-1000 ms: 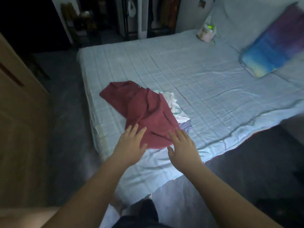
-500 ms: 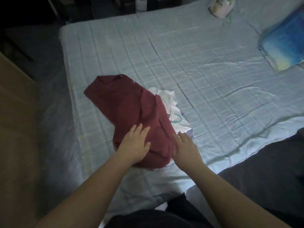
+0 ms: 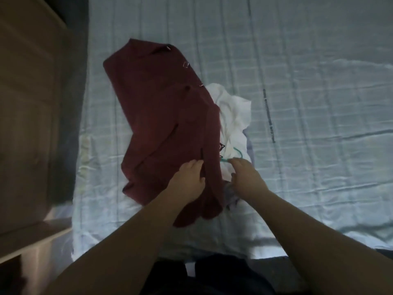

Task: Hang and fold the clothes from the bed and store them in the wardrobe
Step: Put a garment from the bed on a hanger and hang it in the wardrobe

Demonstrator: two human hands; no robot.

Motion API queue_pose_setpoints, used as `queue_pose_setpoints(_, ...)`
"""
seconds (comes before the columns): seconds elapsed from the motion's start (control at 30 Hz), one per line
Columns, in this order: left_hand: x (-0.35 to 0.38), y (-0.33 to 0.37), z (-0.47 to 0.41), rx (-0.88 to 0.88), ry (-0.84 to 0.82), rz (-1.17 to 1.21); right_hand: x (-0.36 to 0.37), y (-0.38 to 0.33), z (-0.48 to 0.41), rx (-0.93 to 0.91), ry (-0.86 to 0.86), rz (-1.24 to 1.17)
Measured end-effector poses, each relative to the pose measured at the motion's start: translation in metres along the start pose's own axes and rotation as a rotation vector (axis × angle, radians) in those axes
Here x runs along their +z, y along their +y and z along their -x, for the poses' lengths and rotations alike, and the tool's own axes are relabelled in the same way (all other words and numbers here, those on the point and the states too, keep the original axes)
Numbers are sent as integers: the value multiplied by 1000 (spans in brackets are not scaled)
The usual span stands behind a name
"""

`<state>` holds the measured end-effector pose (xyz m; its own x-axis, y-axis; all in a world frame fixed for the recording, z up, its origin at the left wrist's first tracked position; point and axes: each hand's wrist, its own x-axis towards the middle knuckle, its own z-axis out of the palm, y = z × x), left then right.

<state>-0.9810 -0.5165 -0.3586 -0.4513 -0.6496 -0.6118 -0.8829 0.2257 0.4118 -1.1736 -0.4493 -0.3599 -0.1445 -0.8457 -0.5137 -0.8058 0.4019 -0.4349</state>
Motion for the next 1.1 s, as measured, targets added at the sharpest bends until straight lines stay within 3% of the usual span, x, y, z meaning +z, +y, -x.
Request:
queue_pose_setpoints(0.17, 41, 11, -40, -109, 33, 118, 7, 31, -73, -63, -147, 48)
queue_pose_setpoints(0.33, 69, 10, -59, -183, 122, 25, 28, 43, -95, -93, -172, 172)
queue_pose_setpoints(0.57, 75, 13, -45, -197, 262, 121, 23, 37, -86, -205, 72, 483)
queue_pose_setpoints(0.93, 13, 23, 18, -125, 392, 186, -35, -43, -35, -360, 284, 326)
queue_pose_setpoints(1.1, -30, 13, 55, -121, 468, 123, -59, -95, 6, -570, 487, 204)
